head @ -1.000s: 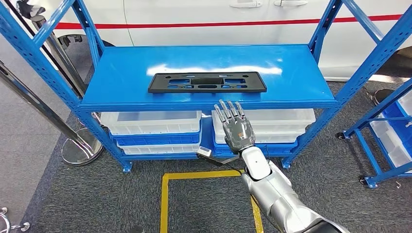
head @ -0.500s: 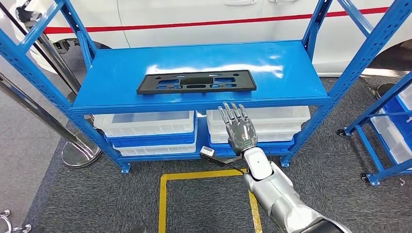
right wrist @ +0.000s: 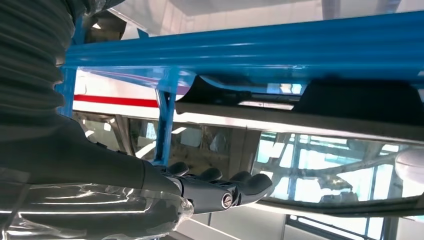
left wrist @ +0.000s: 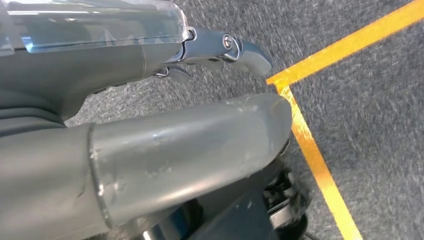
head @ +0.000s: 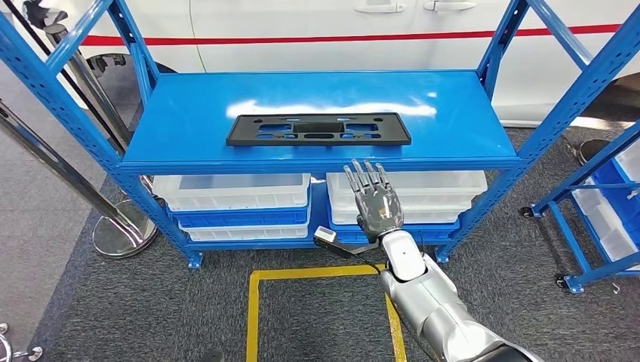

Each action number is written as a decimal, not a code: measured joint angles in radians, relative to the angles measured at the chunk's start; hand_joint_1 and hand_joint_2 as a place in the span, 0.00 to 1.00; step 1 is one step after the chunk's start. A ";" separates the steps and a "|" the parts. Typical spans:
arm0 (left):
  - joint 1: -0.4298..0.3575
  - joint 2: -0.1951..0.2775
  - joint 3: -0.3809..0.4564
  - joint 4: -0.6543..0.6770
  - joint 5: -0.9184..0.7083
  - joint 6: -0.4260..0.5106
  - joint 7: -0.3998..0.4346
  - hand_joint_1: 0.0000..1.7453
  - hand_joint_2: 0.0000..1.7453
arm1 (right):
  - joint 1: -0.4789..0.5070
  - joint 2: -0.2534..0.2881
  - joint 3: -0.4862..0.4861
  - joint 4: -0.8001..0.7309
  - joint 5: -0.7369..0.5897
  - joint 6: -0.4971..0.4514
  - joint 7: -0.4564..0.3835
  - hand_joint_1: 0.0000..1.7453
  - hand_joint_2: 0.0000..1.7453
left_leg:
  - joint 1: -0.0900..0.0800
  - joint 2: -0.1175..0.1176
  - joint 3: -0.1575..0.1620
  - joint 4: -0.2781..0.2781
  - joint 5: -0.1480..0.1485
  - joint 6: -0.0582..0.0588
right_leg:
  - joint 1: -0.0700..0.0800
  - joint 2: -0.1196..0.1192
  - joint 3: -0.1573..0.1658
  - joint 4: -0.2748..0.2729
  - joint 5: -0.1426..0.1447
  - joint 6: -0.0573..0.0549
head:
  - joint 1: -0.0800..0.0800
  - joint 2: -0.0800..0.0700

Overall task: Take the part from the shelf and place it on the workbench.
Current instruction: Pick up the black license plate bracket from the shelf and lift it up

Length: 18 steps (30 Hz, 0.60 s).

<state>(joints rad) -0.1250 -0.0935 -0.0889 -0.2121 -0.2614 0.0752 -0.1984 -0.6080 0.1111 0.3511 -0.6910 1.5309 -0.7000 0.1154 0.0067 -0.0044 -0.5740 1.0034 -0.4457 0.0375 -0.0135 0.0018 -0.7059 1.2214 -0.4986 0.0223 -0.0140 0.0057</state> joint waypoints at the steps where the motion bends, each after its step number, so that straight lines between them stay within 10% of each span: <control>1: 0.000 0.000 0.000 0.000 0.000 0.000 0.000 0.00 0.00 | 0.000 0.000 -0.004 -0.007 0.000 0.000 0.000 0.00 1.00 | 0.000 0.000 0.001 0.005 -0.005 -0.004 | -0.001 -0.001 0.032 -0.066 0.030 -0.001 | 0.000 0.000; 3: -0.002 0.000 0.000 0.000 -0.001 0.000 0.000 0.00 0.00 | 0.000 0.000 -0.010 -0.018 0.000 0.000 -0.001 0.00 1.00 | -0.002 -0.001 -0.001 0.016 -0.015 -0.014 | 0.001 -0.001 0.076 -0.158 0.055 -0.008 | 0.000 0.000; 8: -0.002 0.001 0.000 0.000 -0.009 0.000 -0.001 0.00 0.00 | 0.007 0.000 -0.023 -0.048 0.000 0.000 -0.004 0.00 1.00 | -0.003 0.000 -0.009 0.045 -0.042 -0.040 | 0.001 0.001 0.092 -0.180 0.045 -0.038 | -0.001 0.000; 12: 0.001 0.001 0.000 0.000 -0.012 -0.001 -0.004 0.00 0.00 | 0.017 0.001 -0.028 -0.067 0.002 0.000 -0.001 0.00 1.00 | 0.002 0.001 -0.131 0.274 -0.129 -0.054 | 0.002 -0.001 0.110 -0.183 0.031 -0.054 | -0.001 0.000; 14: 0.006 0.001 0.000 0.000 -0.014 -0.001 -0.006 0.00 0.00 | 0.030 0.001 -0.030 -0.078 0.002 0.000 0.002 0.00 1.00 | 0.002 0.001 -0.156 0.292 -0.099 -0.052 | 0.005 0.000 0.123 -0.182 0.020 -0.054 | -0.002 0.000; 18: 0.007 0.004 0.000 0.000 -0.018 -0.002 -0.009 0.00 0.00 | 0.041 0.003 -0.030 -0.101 0.003 0.000 0.006 0.00 1.00 | -0.009 0.001 -0.062 0.062 0.028 -0.018 | 0.009 0.003 0.156 -0.186 -0.005 -0.046 | -0.001 0.000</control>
<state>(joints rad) -0.1181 -0.0894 -0.0888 -0.2119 -0.2795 0.0736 -0.2073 -0.5669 0.1143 0.3210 -0.7924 1.5338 -0.7000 0.1210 -0.0019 -0.0035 -0.6356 1.0651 -0.4175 0.0194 -0.0046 0.0048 -0.5504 1.0354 -0.5039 -0.0232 -0.0153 0.0057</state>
